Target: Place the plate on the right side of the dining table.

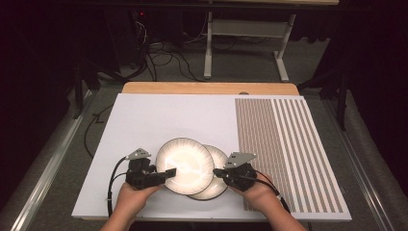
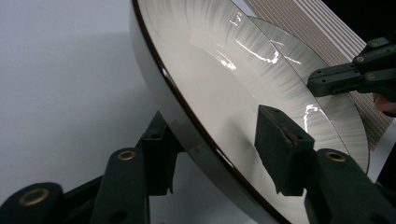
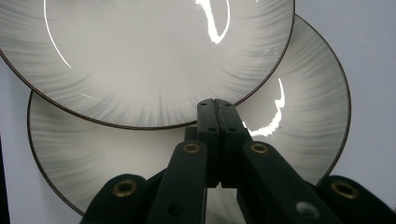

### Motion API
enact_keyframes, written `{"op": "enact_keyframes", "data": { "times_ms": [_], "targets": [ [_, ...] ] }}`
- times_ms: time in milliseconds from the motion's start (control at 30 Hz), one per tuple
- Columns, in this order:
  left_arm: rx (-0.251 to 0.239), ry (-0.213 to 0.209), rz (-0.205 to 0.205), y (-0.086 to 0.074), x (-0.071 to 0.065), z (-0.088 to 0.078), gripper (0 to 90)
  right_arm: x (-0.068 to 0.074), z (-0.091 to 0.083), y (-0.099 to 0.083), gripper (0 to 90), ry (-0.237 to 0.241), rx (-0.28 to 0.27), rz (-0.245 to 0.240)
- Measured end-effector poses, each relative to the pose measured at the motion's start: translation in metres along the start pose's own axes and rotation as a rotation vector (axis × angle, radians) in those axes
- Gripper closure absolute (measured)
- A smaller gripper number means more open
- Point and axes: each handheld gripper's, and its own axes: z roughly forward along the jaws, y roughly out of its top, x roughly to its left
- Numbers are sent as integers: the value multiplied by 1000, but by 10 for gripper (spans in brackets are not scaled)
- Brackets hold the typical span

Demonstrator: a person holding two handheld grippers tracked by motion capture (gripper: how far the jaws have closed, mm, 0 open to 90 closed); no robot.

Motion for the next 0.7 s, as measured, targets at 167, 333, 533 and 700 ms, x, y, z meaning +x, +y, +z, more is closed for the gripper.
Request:
{"op": "enact_keyframes", "data": {
  "times_ms": [167,333,533,700],
  "targets": [
    [-23,11,4,0,-3,0,548,0,-1,0,900,-4,4,4],
    [-28,12,-3,0,-3,0,574,0,-2,0,900,-6,-3,1],
    [-32,-1,-14,-1,-1,-1,587,1,-3,0,900,-10,-11,0],
    [-50,-19,-34,-1,1,-2,612,1,-6,0,900,-11,-21,-4]
  ]
}}
